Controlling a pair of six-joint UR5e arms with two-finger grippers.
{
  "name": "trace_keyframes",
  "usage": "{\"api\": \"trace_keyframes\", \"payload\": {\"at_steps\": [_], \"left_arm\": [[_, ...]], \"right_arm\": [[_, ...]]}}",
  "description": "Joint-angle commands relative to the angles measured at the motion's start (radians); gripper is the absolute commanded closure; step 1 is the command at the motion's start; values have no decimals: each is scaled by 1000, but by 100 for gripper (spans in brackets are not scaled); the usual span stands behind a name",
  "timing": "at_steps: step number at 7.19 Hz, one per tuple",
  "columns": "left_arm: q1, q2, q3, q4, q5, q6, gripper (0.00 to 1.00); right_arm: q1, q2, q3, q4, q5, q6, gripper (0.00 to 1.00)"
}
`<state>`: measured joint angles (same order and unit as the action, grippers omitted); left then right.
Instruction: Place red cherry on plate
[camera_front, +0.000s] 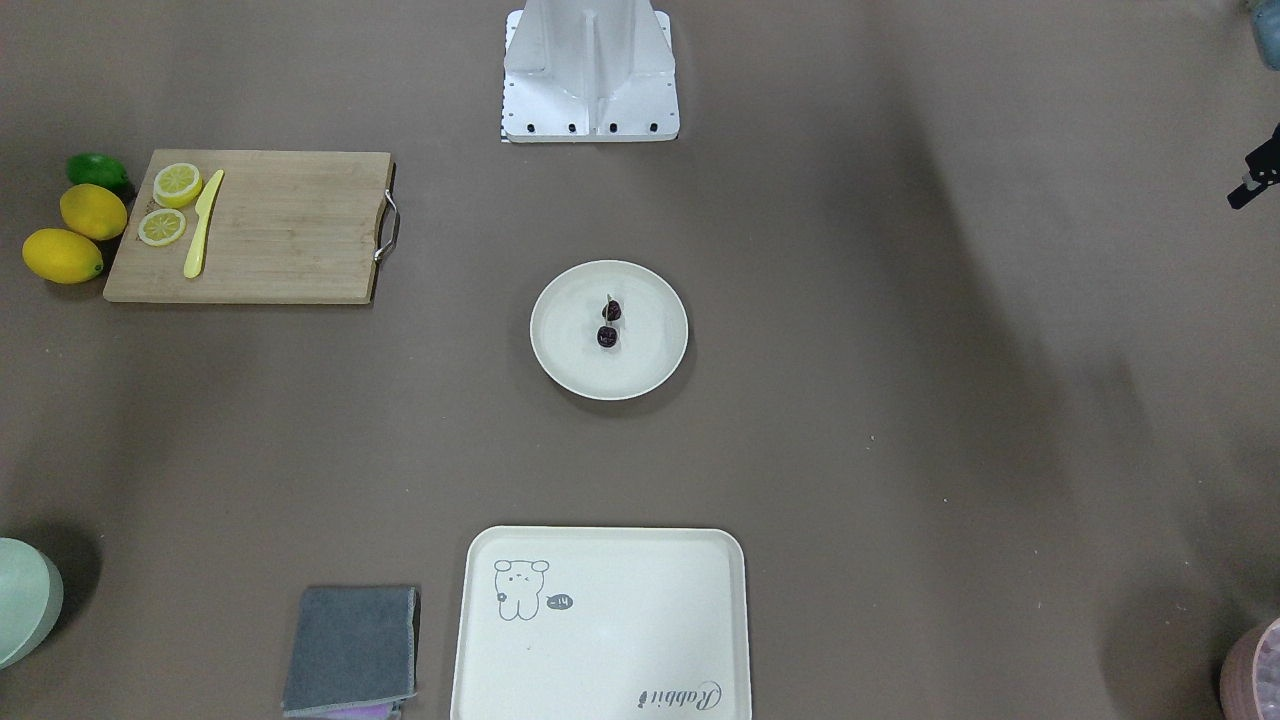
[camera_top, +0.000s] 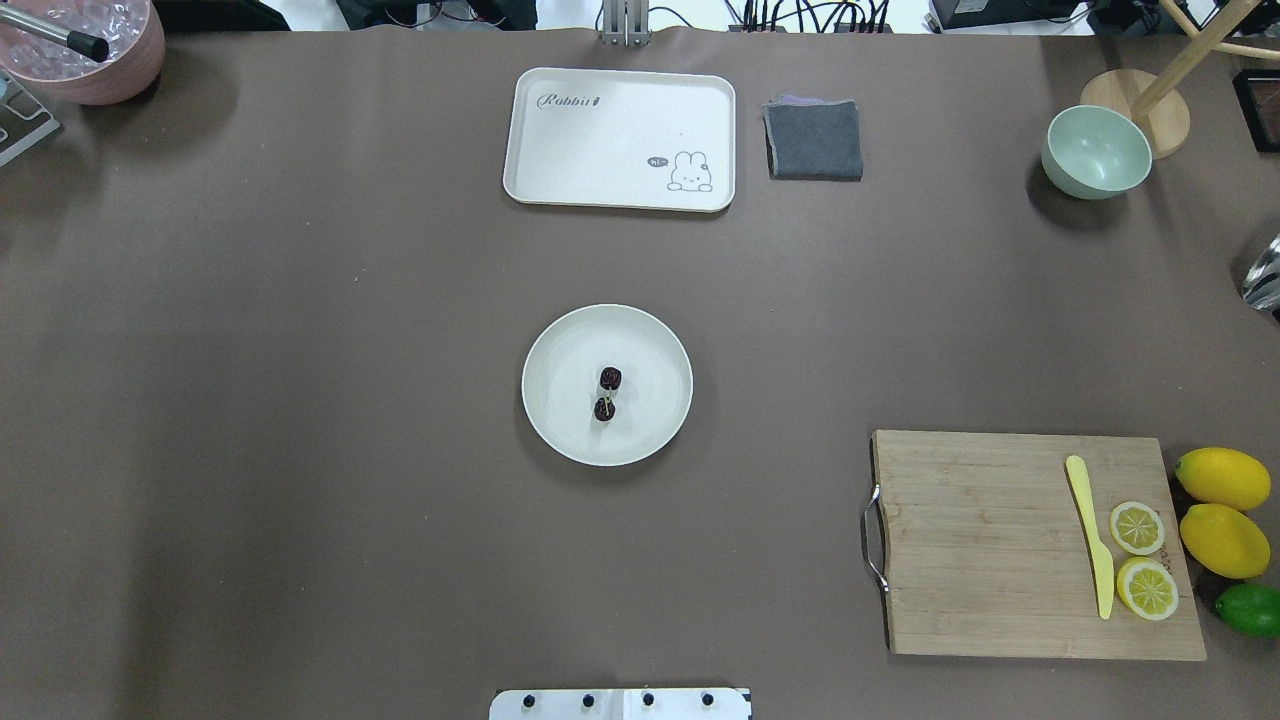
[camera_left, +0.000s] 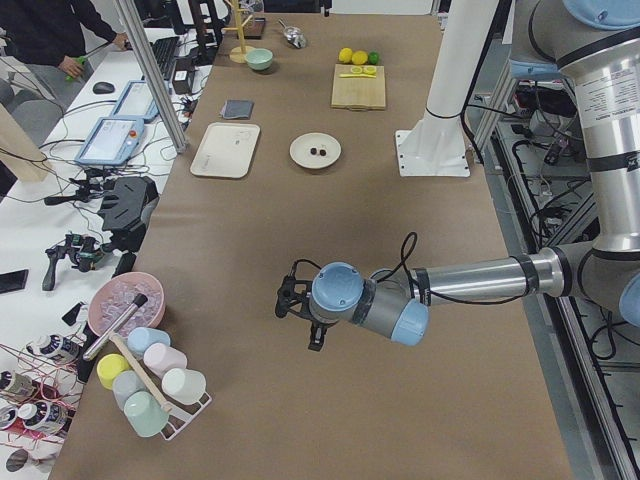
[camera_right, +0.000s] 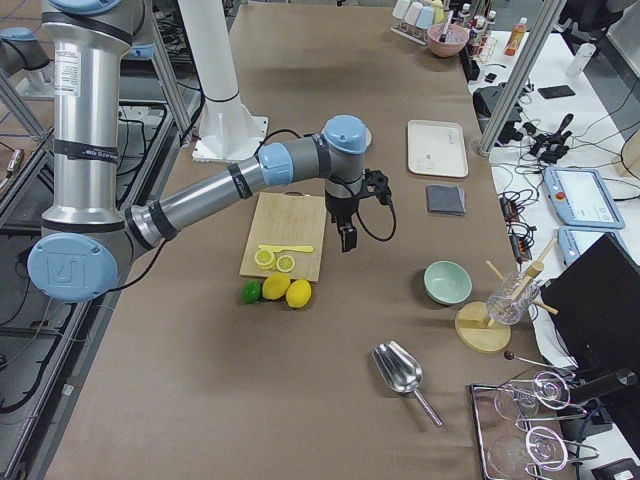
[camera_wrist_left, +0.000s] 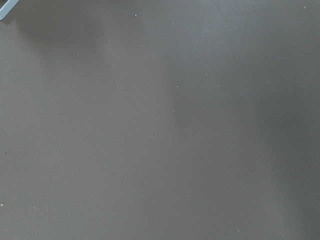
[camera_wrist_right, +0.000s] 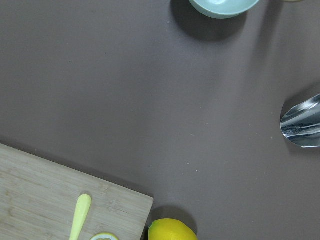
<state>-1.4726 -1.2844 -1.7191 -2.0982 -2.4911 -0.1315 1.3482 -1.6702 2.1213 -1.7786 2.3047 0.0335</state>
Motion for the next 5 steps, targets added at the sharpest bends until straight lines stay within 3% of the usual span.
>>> {"api": "trace_keyframes", "payload": {"at_steps": [1,5], "left_arm": [[18,-1,-39,4,28,-8,1],[-5,71,-163,81,15,-77,1]], "right_arm": [[22,-22,-1,7,15,-6,0],[42,-29,2,8,35,-6,0]]}}
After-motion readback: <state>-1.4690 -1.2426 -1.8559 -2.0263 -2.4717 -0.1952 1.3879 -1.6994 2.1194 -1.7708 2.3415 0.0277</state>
